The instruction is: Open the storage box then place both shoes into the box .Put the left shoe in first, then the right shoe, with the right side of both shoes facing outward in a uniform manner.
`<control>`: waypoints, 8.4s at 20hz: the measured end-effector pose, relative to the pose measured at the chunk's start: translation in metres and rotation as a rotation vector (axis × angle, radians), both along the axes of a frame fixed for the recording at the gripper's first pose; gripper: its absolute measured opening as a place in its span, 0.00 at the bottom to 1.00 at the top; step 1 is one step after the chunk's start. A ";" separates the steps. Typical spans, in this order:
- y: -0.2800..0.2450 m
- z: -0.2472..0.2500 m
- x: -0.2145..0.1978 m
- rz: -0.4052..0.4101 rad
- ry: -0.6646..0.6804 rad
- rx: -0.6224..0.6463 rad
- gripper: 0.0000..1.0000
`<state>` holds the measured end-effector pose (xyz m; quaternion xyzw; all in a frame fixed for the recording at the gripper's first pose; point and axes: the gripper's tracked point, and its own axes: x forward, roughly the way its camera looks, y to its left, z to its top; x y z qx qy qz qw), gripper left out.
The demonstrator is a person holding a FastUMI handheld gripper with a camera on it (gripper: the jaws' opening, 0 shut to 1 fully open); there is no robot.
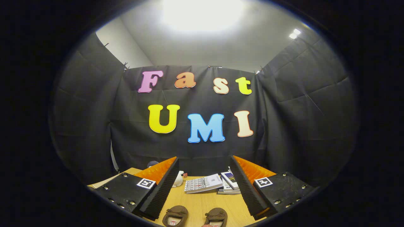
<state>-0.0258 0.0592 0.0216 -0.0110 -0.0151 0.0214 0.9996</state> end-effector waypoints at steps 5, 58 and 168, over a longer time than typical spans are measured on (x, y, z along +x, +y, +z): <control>0.009 -0.006 0.000 0.016 0.010 -0.009 0.98; 0.227 -0.271 -0.034 0.418 0.956 1.229 0.55; 0.072 -0.387 -0.003 0.152 1.075 0.008 0.05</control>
